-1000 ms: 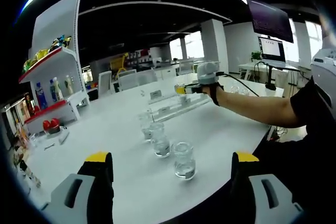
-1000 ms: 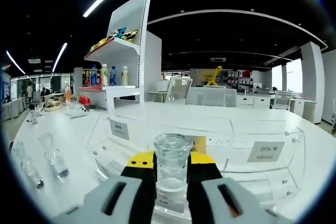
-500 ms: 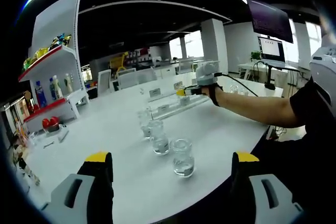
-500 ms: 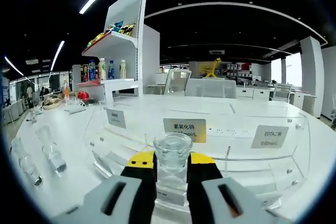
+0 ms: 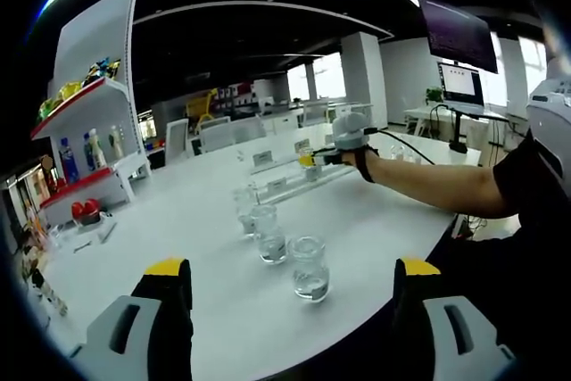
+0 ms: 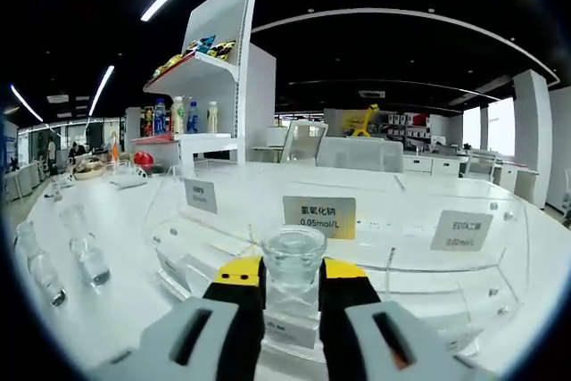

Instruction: Identify the label on the chemical reagent bottle, grasp the chemical reagent bottle, and place it in the designated position on the reagent rack

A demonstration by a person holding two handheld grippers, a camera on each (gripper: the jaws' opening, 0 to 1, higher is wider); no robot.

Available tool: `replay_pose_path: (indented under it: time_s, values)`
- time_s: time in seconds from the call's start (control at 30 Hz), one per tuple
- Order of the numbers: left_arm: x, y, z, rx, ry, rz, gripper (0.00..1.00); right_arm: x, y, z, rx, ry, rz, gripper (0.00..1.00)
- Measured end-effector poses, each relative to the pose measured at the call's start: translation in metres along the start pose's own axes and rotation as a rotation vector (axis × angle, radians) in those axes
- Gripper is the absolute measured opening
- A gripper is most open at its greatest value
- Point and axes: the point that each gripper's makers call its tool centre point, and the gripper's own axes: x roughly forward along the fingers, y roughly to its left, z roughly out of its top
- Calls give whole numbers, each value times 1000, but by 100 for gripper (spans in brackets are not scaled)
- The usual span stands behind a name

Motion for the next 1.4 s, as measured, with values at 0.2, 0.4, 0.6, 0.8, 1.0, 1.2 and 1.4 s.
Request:
replay_pose_path:
  time_s: [0.2, 0.4, 0.6, 0.8, 1.0, 1.2, 1.4]
  values:
    - [-1, 1, 0, -2, 0, 6, 93, -4, 2, -1, 1, 6, 6, 21]
    - [-1, 0, 2, -1, -5, 2, 93, -9, 4, -1, 26, -11, 27, 31]
    - [0, 1, 1, -5, -2, 4, 93, -22, 9, 8, 30, -42, 50, 45]
    - [3, -1, 6, -2, -11, -1, 93, -54, 1, 25, 28, -90, 42, 58]
    - [4, -5, 9, 4, -16, -12, 93, -93, -10, 46, 32, -136, 39, 70]
    - [3, -8, 13, 12, -21, -13, 93, -148, -18, 68, 36, -203, 61, 85]
    - [2, -8, 16, 14, -34, -7, 93, -209, -27, 75, 99, -226, 70, 97]
